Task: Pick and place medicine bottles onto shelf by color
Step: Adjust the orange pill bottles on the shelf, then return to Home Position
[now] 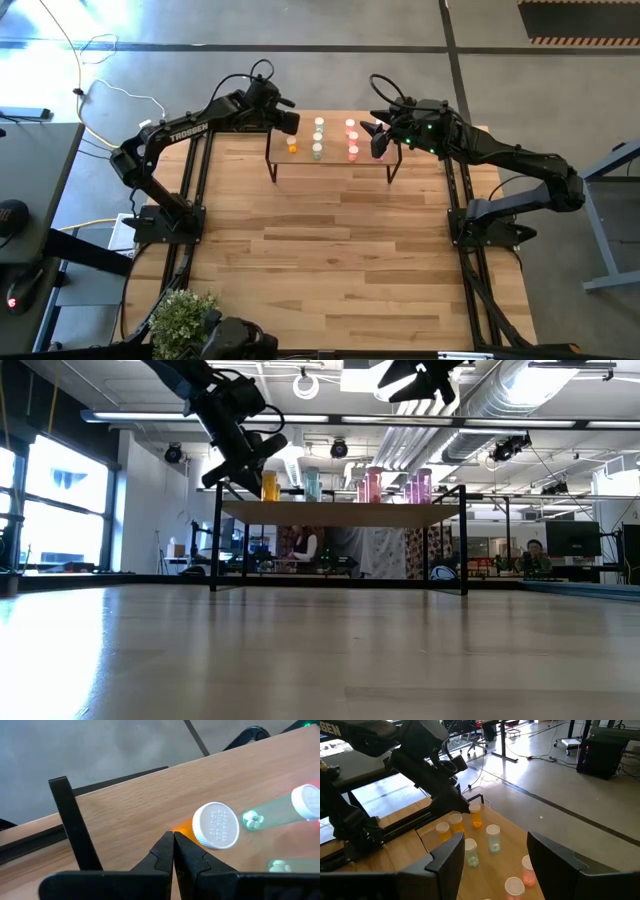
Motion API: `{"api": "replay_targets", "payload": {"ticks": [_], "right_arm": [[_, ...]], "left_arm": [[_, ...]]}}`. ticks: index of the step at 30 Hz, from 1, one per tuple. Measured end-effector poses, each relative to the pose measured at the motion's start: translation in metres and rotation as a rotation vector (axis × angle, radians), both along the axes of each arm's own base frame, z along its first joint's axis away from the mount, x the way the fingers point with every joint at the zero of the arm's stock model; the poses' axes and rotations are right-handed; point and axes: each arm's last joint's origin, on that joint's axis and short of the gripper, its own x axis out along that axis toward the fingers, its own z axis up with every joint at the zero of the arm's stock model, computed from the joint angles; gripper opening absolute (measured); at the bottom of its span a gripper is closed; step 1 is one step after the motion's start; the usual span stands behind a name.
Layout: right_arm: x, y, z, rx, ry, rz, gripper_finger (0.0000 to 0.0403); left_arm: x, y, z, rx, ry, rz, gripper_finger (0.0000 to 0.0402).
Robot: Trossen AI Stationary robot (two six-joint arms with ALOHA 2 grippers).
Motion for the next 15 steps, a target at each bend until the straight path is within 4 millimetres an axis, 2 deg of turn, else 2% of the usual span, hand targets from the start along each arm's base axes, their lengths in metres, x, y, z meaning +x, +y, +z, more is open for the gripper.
{"api": "replay_targets", "payload": {"ticks": [5,11,15], "right_arm": [[0.000,0.000,-0.001,0.005,0.013,0.000,0.0206],[0.000,0.000,-0.001,0.006,0.015,0.000,0.0206],[0.000,0.000,-0.001,0.006,0.015,-0.001,0.0206]], "left_arm": [[-0.003,0.000,0.003,0.014,0.006,-0.007,0.0000],[-0.018,-0.003,0.023,0.064,-0.029,0.020,0.0000],[-0.030,-0.012,0.041,0.109,-0.052,0.021,0.0000]]}}
